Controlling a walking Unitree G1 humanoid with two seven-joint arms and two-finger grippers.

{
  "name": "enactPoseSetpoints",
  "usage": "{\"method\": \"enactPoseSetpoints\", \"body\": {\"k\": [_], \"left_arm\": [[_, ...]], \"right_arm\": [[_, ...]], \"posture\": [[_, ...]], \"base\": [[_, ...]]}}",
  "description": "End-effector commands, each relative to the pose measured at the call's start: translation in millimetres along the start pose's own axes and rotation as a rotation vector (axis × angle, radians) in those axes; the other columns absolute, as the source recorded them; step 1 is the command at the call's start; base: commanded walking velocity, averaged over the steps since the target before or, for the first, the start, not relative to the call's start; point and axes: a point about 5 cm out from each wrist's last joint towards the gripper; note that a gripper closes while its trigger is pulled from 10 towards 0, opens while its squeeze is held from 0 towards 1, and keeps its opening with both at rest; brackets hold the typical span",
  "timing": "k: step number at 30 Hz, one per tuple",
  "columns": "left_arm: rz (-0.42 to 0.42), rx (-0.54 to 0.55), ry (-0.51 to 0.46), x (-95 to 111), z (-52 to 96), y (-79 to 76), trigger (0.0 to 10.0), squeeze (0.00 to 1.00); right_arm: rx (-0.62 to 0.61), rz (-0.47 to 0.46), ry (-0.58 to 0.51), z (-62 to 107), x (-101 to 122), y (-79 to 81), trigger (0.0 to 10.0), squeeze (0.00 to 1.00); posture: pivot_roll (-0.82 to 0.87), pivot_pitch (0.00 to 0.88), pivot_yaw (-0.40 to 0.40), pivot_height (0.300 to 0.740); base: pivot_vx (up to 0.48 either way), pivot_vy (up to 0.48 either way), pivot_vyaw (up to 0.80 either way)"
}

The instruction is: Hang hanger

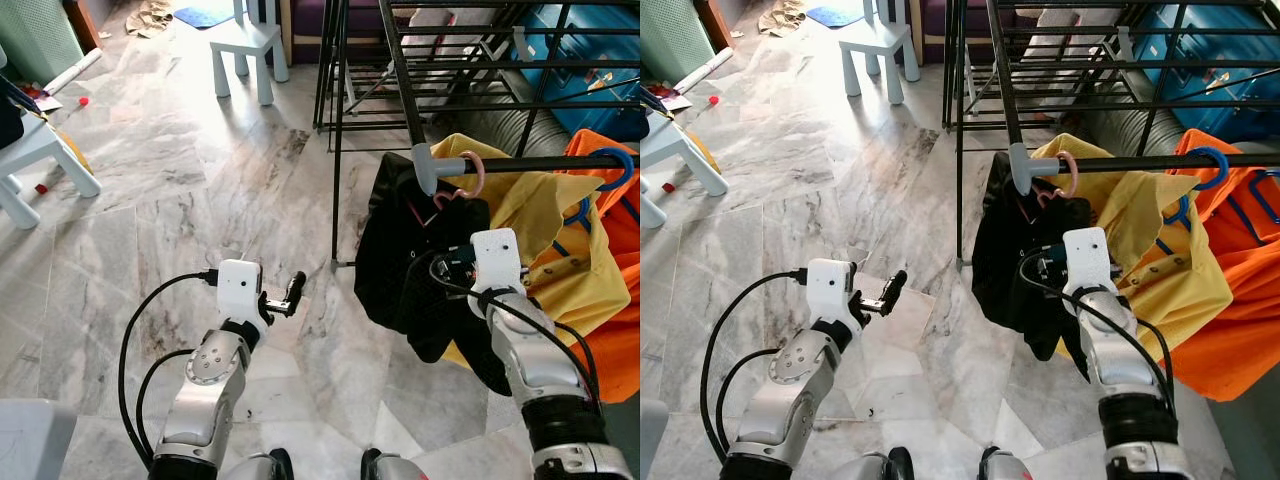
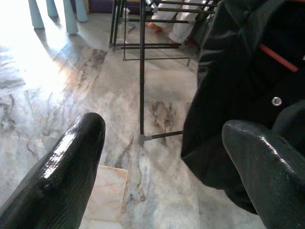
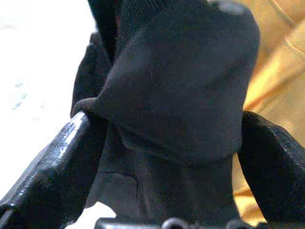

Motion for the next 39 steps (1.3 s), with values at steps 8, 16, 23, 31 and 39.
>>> {"method": "enactPoseSetpoints", "body": {"k": [8, 16, 23, 31, 39], "left_arm": [[-0.005, 0.003, 0.037, -7.7, 2.7, 1.6, 10.0, 0.0], [-0.012, -0.001, 0.038, -7.7, 2.3, 1.0, 10.0, 0.0], [-0.017, -0.001, 0.039, -7.6, 2.7, 1.8, 10.0, 0.0], [-0.018, 0.001, 0.04, -7.8, 2.5, 1.5, 10.0, 0.0], [-0.024, -0.001, 0.04, -7.8, 1.8, -0.1, 10.0, 0.0]], "right_arm": [[0.034, -0.006, 0.002, 0.1, -4.6, -5.4, 0.0, 0.0], [0.048, -0.015, -0.013, 0.1, -4.4, -4.6, 0.0, 0.0], [0.047, -0.036, -0.024, 0.3, -3.0, -3.6, 0.0, 0.0], [0.036, -0.022, -0.022, 2.6, -6.7, -2.0, 0.0, 0.0], [0.036, -0.028, -0.006, 3.8, -8.9, -0.9, 0.0, 0.0]], "posture": [[-0.12, 0.201, -0.001, 0.74], [-0.12, 0.196, 0.004, 0.74], [-0.12, 0.195, 0.005, 0.74], [-0.12, 0.198, 0.006, 0.74], [-0.13, 0.2, 0.004, 0.74]], "base": [[0.0, 0.0, 0.0], [0.0, 0.0, 0.0], [0.0, 0.0, 0.0], [0.0, 0.0, 0.0], [0.0, 0.0, 0.0]]}}
Point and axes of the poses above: a point about 5 cm out from each wrist's last joint towards the gripper, its own z axis pointing back from the gripper into the wrist, its own x axis along the axis of the wrist's last joint, y = z × x, and after that the axes turned 9 degrees about z, right-handed
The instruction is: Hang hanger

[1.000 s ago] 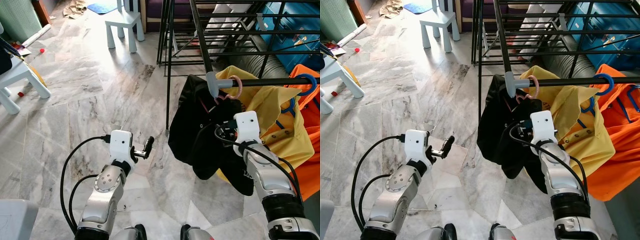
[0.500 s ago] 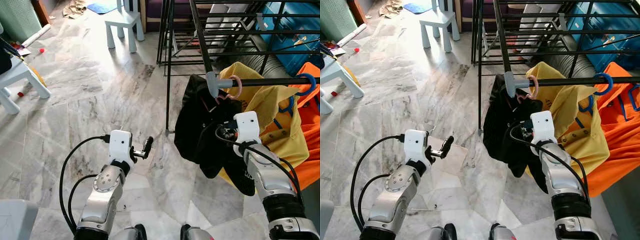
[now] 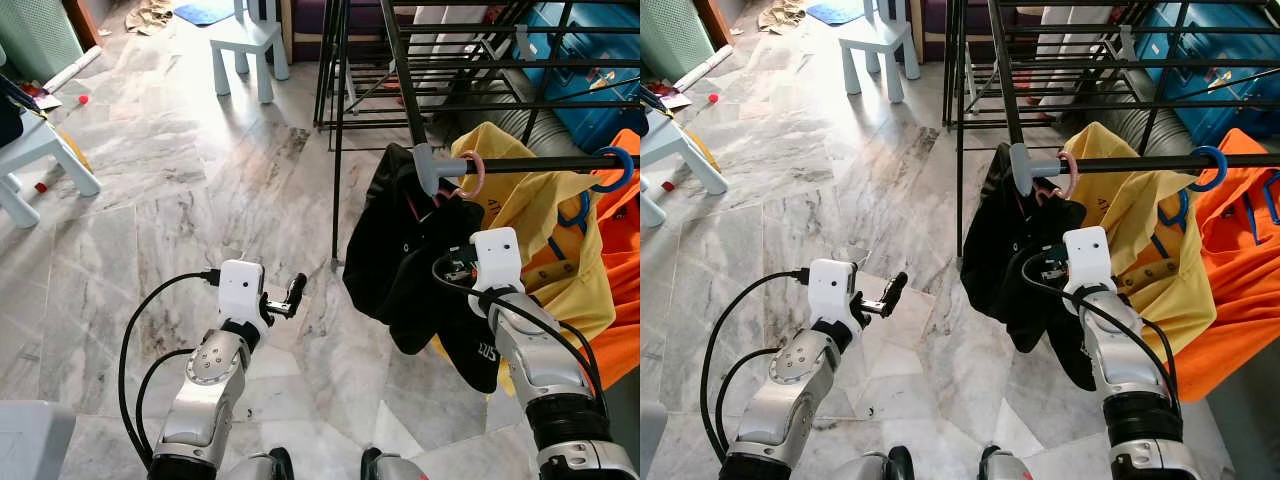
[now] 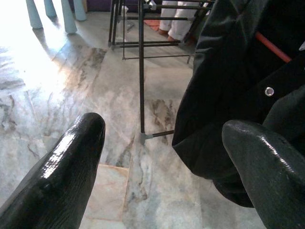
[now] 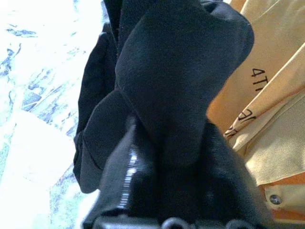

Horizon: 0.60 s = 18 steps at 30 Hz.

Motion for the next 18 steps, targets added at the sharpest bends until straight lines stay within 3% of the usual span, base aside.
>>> {"method": "enactPoseSetpoints", "body": {"k": [1, 3, 14, 18], "left_arm": [[-0.005, 0.001, 0.035, -8, 1.5, -0.7, 10.0, 0.0], [-0.005, 0.002, 0.034, -8, 1.3, -0.8, 10.0, 0.0], [-0.017, 0.007, 0.022, -6, 0.2, -1.6, 10.0, 0.0], [-0.095, -0.036, -0.015, 11, 0.2, -2.0, 10.0, 0.0]], "right_arm": [[0.005, -0.013, 0.022, 2.5, -4, 1.2, 0.0, 0.0], [0.016, -0.054, 0.028, 2.8, -5, 3.3, 0.0, 0.0], [-0.001, -0.042, -0.006, 1.8, 1, 2.0, 0.0, 0.0], [0.026, -0.044, 0.009, 0.3, 1, 7.6, 0.0, 0.0]], "posture": [[-0.13, 0.2, 0.004, 0.74], [-0.13, 0.2, 0.002, 0.74], [-0.12, 0.189, -0.002, 0.74], [-0.08, 0.156, 0.015, 0.74]], "base": [[0.0, 0.0, 0.0], [0.0, 0.0, 0.0], [0.0, 0.0, 0.0], [0.0, 0.0, 0.0]]}}
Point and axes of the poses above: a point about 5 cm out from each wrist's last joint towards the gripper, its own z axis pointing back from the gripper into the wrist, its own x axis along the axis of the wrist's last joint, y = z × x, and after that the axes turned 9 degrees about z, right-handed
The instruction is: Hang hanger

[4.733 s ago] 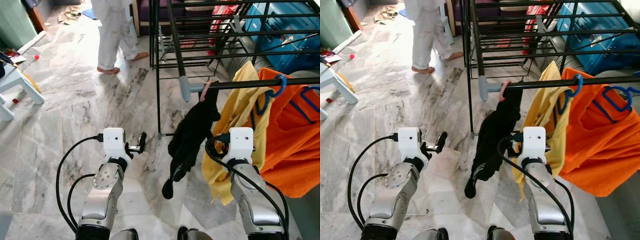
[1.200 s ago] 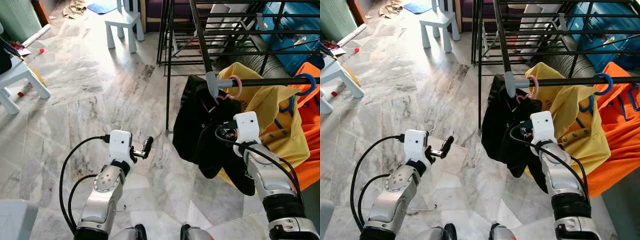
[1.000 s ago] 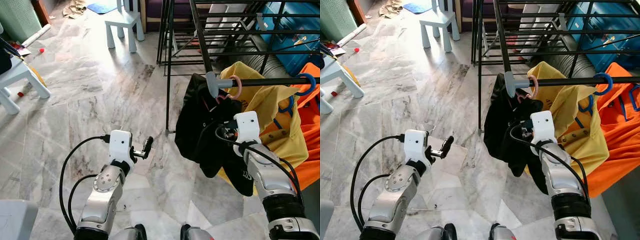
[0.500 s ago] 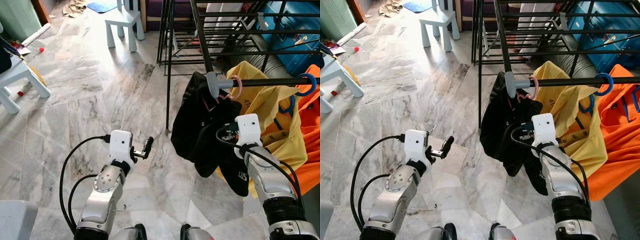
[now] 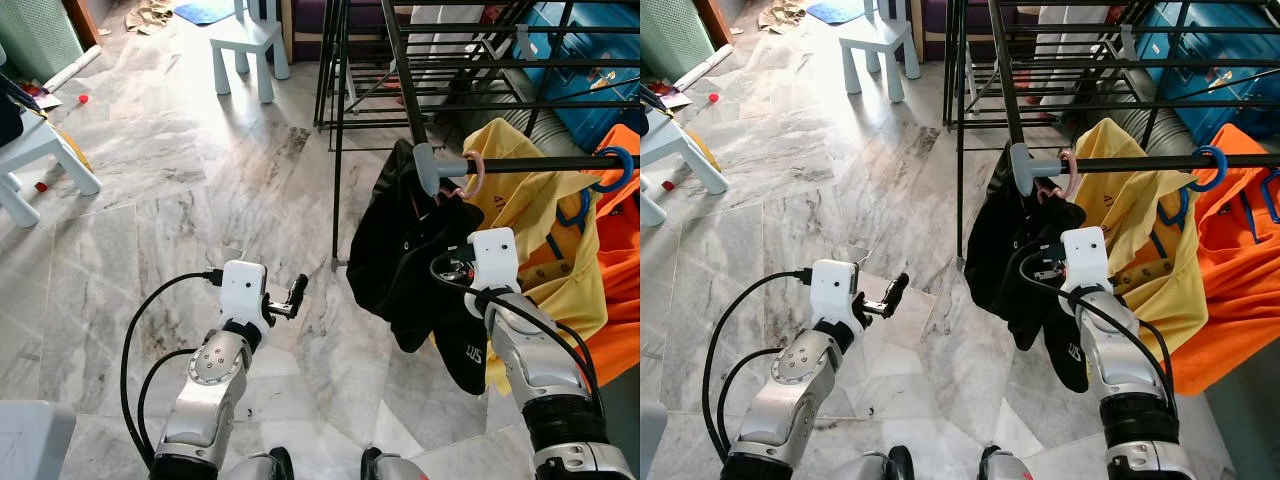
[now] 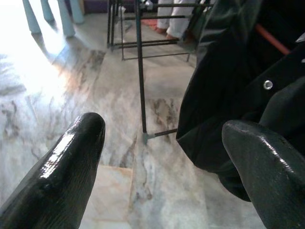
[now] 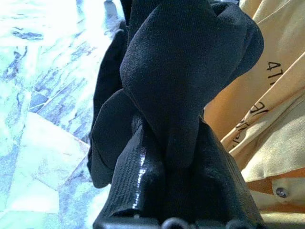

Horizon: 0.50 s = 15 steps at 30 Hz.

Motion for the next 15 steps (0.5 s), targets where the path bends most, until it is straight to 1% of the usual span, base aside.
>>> {"method": "enactPoseSetpoints", "body": {"k": [1, 2, 4, 5, 6, 8, 9, 11, 13, 14, 15], "left_arm": [[-0.048, -0.037, -0.023, 10, 0.3, -3.0, 10.0, 0.0], [-0.077, -0.063, -0.032, 18, 0.5, -1.5, 10.0, 0.0], [-0.114, -0.062, -0.068, 29, 0.1, 1.7, 10.0, 0.0], [-0.114, -0.062, -0.068, 29, 0.1, 1.7, 10.0, 0.0], [-0.14, -0.058, -0.097, 37, -0.4, 4.7, 10.0, 0.0], [-0.148, -0.047, -0.118, 40, -0.1, 7.1, 10.0, 0.0], [-0.143, -0.041, -0.121, 40, -0.1, 8.4, 10.0, 0.0], [-0.132, -0.012, -0.104, 34, 0.7, 9.7, 10.0, 0.0], [-0.134, -0.004, -0.097, 31, 1.7, 9.6, 10.0, 0.0], [-0.125, 0.019, -0.08, 21, 5.6, 6.7, 10.0, 0.0], [-0.116, 0.027, -0.069, 16, 7.7, 4.8, 10.0, 0.0]], "right_arm": [[0.027, -0.019, 0.012, 0.0, -1, 3.9, 0.0, 0.0], [0.025, -0.031, -0.008, 0.0, 2, 6.7, 10.0, 0.0], [-0.016, -0.006, -0.067, 0.0, 10, 6.7, 10.0, 0.0], [-0.016, -0.006, -0.067, 0.0, 10, 6.7, 10.0, 0.0], [-0.066, 0.022, -0.118, -0.1, 19, 6.0, 10.0, 0.0], [-0.145, 0.076, -0.181, 1.1, 28, 2.9, 10.0, 0.0], [-0.163, 0.072, -0.216, 1.8, 31, 2.5, 10.0, 0.0], [-0.164, 0.014, -0.256, 5.2, 34, 4.1, 10.0, 0.0], [-0.172, 0.007, -0.265, 7.0, 34, 4.4, 10.0, 0.0], [-0.184, -0.003, -0.289, 15.0, 32, 4.4, 10.0, 0.0], [-0.206, 0.006, -0.288, 19.4, 29, 3.9, 10.0, 0.0]], "posture": [[-0.08, 0.156, 0.015, 0.74], [-0.07, 0.141, 0.03, 0.74], [-0.06, 0.123, 0.044, 0.74], [-0.06, 0.123, 0.044, 0.74], [-0.05, 0.114, 0.052, 0.74], [-0.05, 0.104, 0.058, 0.74], [-0.05, 0.095, 0.062, 0.74], [-0.05, 0.087, 0.063, 0.74], [-0.05, 0.079, 0.063, 0.74], [-0.05, 0.072, 0.061, 0.74], [-0.05, 0.066, 0.058, 0.74]], "base": [[0.0, 0.0, 0.0], [0.0, 0.0, 0.0], [0.0, 0.0, 0.0], [0.0, 0.0, 0.0], [0.0, 0.0, 0.0], [0.0, 0.0, 0.0], [0.0, 0.0, 0.0], [0.0, 0.0, 0.0], [0.0, 0.0, 0.0], [0.0, 0.0, 0.0], [0.0, 0.0, 0.0]]}}
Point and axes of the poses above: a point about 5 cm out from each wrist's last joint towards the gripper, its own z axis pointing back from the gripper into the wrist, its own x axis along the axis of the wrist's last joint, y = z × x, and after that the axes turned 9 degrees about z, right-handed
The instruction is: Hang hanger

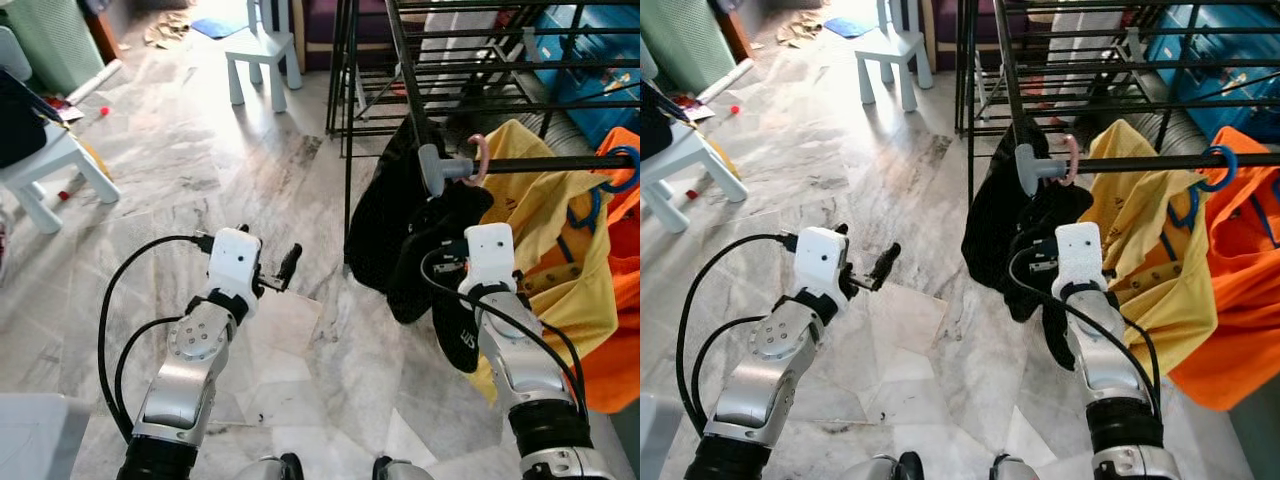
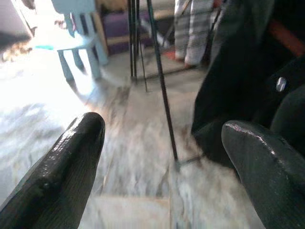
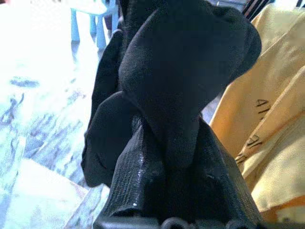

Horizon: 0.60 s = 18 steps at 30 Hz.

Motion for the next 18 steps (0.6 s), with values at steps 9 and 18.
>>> {"method": "enactPoseSetpoints", "body": {"k": [9, 18], "left_arm": [[0.002, 0.016, 0.044, -19, 8.8, -5.9, 10.0, 0.0], [0.029, 0.037, 0.079, -27, 6.3, -3.6, 10.0, 0.0]], "right_arm": [[-0.059, -0.033, -0.037, 45.1, -10, -5.1, 10.0, 0.0], [-0.022, -0.063, 0.025, 72.1, -23, 10.3, 10.0, 0.0]], "posture": [[-0.08, 0.031, 0.046, 0.74], [-0.1, 0.034, 0.052, 0.74]], "base": [[0.0, 0.0, 0.0], [0.0, 0.0, 0.0]]}}
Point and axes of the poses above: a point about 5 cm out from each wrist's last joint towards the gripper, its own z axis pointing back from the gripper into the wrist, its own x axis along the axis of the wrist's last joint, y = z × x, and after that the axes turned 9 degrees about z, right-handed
